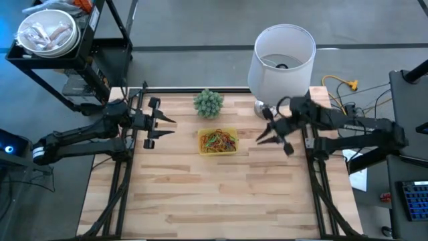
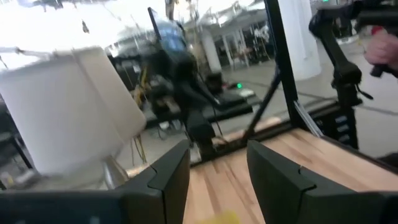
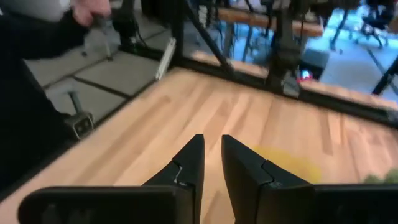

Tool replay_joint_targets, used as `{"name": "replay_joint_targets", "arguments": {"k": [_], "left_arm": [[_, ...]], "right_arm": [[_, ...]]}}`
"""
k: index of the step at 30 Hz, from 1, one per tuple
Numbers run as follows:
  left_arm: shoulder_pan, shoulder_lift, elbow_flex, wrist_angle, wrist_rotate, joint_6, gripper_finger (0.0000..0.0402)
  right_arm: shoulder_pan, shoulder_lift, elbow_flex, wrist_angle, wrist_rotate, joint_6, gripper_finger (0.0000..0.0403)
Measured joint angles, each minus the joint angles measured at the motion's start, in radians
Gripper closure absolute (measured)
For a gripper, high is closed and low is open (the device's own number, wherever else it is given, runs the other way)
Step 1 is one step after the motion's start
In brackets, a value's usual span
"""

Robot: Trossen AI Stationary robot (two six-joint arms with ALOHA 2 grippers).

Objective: Pick and place rubber bands into bin
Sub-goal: Return to Home Position

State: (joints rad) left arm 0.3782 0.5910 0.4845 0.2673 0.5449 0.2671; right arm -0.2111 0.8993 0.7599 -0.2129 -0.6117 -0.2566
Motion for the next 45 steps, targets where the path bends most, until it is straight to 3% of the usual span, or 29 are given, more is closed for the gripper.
{"name": "replay_joint_targets", "arguments": {"k": [2,6,12,20,26,31,36,41,45], "left_arm": [[0.0,-0.01,-0.001,-0.053,0.0,0.005,0.0257],[0.002,-0.036,-0.001,-0.11,-0.001,0.031,0.0257],[0.002,-0.078,-0.001,-0.112,-0.005,0.032,0.0257],[0.002,-0.099,-0.002,-0.124,-0.053,0.006,0.0257],[0.002,-0.117,-0.003,-0.173,-0.076,-0.035,0.0257],[0.002,-0.192,-0.003,-0.262,-0.157,-0.06,0.0257],[0.002,-0.271,-0.017,-0.306,-0.185,-0.063,0.0257],[0.024,-0.319,-0.052,-0.254,-0.361,-0.072,0.0257],[0.068,-0.348,-0.067,-0.255,-0.317,-0.085,0.0257]], "right_arm": [[-0.049,0.013,0.019,0.002,-0.063,-0.013,0.0353],[-0.054,-0.039,0.023,-0.032,0.002,-0.031,0.0354],[-0.053,-0.201,-0.001,-0.11,0.011,-0.012,0.0355],[-0.053,-0.455,-0.18,-0.116,0.191,0.063,0.0355],[-0.054,-0.569,-0.283,-0.06,0.194,0.073,0.0355],[-0.054,-0.608,-0.294,-0.056,0.201,0.077,0.0355],[-0.055,-0.607,-0.295,-0.053,0.275,0.093,0.0355],[-0.054,-0.575,-0.296,0.013,0.275,0.091,0.0355],[-0.054,-0.551,-0.296,0.011,0.274,0.084,0.0355]]}}
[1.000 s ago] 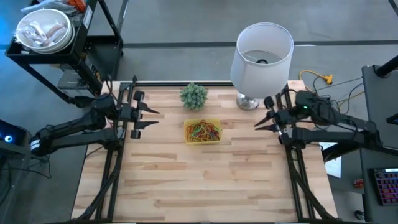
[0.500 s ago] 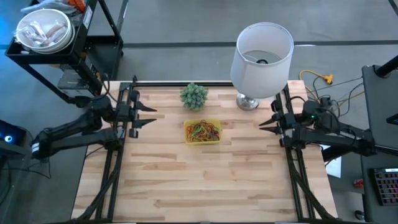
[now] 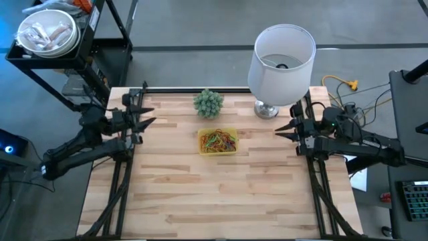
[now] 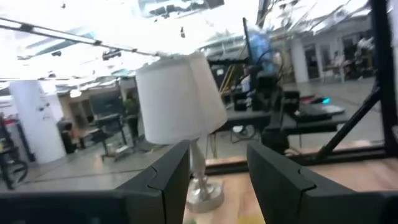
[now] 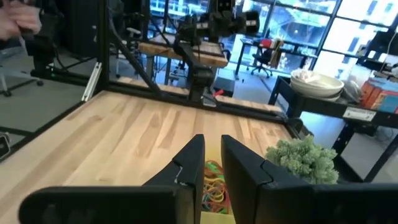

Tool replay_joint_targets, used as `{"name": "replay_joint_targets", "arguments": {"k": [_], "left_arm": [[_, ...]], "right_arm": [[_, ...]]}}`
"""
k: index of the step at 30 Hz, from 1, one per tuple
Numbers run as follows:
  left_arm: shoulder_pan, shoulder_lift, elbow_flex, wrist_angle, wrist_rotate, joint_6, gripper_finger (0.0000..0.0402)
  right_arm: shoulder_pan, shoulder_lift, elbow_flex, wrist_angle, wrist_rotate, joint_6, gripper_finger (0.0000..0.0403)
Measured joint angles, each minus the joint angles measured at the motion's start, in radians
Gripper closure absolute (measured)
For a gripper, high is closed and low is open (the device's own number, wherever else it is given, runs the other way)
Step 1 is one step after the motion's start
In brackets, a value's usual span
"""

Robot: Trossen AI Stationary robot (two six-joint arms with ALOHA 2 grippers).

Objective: Pick and place rubber bands into bin
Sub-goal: Return to Home Position

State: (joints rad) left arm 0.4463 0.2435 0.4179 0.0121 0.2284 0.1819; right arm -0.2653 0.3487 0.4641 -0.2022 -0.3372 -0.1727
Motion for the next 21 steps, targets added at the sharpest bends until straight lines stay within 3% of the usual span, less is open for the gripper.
{"name": "replay_joint_targets", "arguments": {"k": [3,8,16,21], "left_arm": [[0.032,-0.034,0.003,0.002,0.054,-0.025,0.0257],[0.062,-0.114,0.0,-0.001,0.048,-0.063,0.0257],[0.072,-0.158,-0.027,-0.019,-0.046,-0.126,0.0257],[0.072,-0.106,-0.157,0.163,-0.051,-0.162,0.0257]], "right_arm": [[0.0,0.009,-0.002,-0.003,0.0,-0.012,0.0355],[0.0,0.005,-0.002,-0.005,-0.001,-0.014,0.0355],[-0.001,-0.002,-0.002,-0.008,-0.001,-0.017,0.0355],[-0.002,-0.002,-0.001,-0.003,-0.001,-0.022,0.0355]]}}
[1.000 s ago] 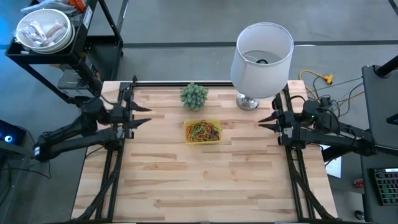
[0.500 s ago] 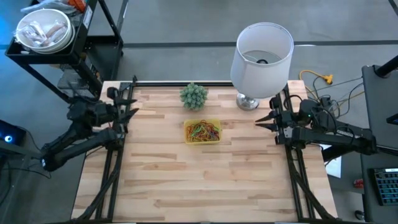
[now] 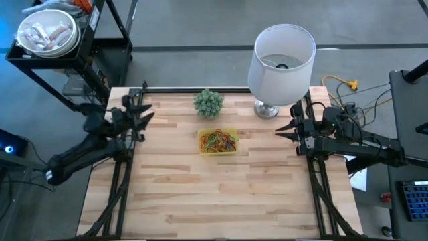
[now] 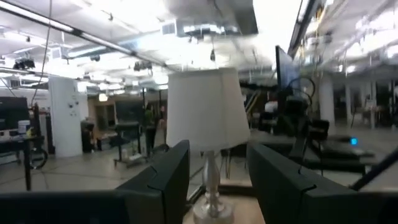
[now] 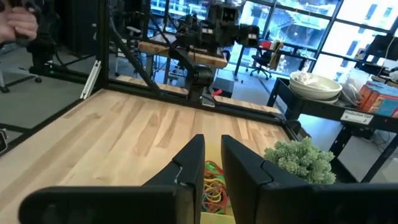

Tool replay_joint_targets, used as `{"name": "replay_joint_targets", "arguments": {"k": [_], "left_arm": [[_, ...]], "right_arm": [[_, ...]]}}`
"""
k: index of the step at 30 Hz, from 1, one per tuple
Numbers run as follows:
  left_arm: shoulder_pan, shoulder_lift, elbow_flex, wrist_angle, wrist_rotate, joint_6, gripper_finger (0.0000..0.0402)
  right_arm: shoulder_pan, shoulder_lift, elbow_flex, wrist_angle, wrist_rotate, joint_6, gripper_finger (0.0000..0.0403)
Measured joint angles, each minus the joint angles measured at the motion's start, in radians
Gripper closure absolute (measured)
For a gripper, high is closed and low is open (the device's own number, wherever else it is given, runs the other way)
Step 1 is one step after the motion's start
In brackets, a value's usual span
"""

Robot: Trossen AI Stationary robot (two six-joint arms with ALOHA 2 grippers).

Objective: Pick and place rubber bands into bin
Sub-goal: Return to Home Position

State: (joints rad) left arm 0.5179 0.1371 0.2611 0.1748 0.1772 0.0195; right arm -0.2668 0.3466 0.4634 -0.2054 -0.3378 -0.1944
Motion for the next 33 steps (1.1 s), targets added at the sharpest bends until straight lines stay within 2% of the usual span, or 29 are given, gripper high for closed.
{"name": "replay_joint_targets", "arguments": {"k": [4,6,13,20,28,33], "left_arm": [[0.0,0.084,-0.126,0.318,0.029,-0.043,0.0257],[0.0,0.124,-0.159,0.422,0.066,-0.067,0.0257],[-0.025,0.21,-0.175,0.453,0.229,-0.098,0.0257],[-0.091,0.202,-0.252,0.588,0.237,-0.115,0.0257],[-0.106,0.19,-0.252,0.569,0.235,-0.115,0.0257],[-0.155,0.238,-0.253,0.578,0.234,-0.105,0.0257]], "right_arm": [[0.0,0.0,0.005,0.0,0.0,0.0,0.0355],[0.0,0.0,0.005,-0.003,0.0,0.0,0.0355],[-0.001,0.0,0.005,-0.008,0.0,-0.005,0.0355],[-0.001,0.0,0.006,-0.026,0.0,-0.004,0.0355],[0.0,0.001,0.006,-0.026,0.0,-0.002,0.0355],[0.0,0.001,0.006,-0.025,0.0,-0.005,0.0355]]}}
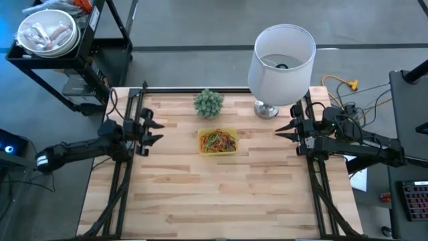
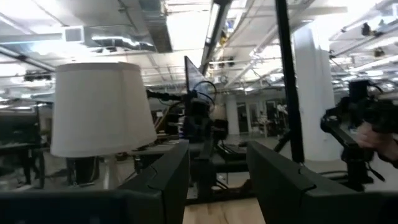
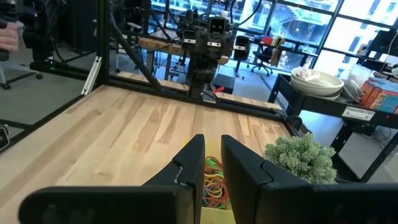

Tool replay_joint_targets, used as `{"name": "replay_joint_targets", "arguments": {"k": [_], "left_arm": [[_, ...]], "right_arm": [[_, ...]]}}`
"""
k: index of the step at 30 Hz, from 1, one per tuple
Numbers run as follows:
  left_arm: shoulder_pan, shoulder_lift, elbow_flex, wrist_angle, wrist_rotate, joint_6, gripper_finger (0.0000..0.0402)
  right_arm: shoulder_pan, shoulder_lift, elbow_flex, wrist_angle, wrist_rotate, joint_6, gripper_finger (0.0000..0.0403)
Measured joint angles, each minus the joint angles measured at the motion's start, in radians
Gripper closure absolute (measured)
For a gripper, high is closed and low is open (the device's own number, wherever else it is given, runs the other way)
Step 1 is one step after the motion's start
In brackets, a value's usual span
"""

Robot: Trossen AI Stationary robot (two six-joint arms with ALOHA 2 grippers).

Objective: Pick and place rubber bands into bin
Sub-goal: Return to Home Position

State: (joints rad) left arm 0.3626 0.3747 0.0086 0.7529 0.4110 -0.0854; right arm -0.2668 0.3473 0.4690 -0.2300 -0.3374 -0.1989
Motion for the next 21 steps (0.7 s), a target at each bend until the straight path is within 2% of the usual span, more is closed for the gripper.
{"name": "replay_joint_targets", "arguments": {"k": [5,13,21], "left_arm": [[-0.062,0.057,0.0,0.026,-0.047,0.045,0.0257],[-0.078,0.086,0.0,0.019,-0.059,0.066,0.0257],[-0.076,-0.008,0.0,-0.151,-0.052,0.067,0.0257]], "right_arm": [[0.0,0.0,0.0,0.001,0.0,0.004,0.0355],[0.0,0.0,-0.001,-0.007,0.0,0.008,0.0355],[0.0,0.0,-0.002,-0.078,-0.001,0.01,0.0355]]}}
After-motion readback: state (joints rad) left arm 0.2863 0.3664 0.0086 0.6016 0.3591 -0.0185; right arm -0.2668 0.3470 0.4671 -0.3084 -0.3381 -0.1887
